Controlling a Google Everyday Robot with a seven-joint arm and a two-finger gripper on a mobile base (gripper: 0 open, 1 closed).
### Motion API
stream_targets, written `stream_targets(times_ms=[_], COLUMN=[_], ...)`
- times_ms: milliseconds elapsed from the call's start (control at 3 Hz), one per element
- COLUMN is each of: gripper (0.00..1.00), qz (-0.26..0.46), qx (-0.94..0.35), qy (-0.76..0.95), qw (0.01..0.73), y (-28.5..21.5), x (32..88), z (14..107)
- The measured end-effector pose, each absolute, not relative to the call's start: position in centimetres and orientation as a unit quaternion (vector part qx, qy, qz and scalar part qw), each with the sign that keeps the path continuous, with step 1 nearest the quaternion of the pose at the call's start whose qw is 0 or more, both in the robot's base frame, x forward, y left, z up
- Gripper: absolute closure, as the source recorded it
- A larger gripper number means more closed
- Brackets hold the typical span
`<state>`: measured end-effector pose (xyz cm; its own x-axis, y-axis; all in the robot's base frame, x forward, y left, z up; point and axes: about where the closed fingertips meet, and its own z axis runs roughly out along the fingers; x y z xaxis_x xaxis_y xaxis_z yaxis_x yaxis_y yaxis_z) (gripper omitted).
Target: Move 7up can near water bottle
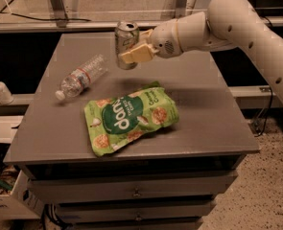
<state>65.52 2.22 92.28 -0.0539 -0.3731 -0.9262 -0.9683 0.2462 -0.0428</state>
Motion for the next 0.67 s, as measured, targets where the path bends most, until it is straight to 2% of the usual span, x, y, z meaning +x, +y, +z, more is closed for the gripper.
stream_targets(times_ms=[667], gripper=[1.0], qz=[0.354], qx=[-0.549], qy=[0.624], qw=[0.428], y=[7.2], x=[62.9], z=[91.5])
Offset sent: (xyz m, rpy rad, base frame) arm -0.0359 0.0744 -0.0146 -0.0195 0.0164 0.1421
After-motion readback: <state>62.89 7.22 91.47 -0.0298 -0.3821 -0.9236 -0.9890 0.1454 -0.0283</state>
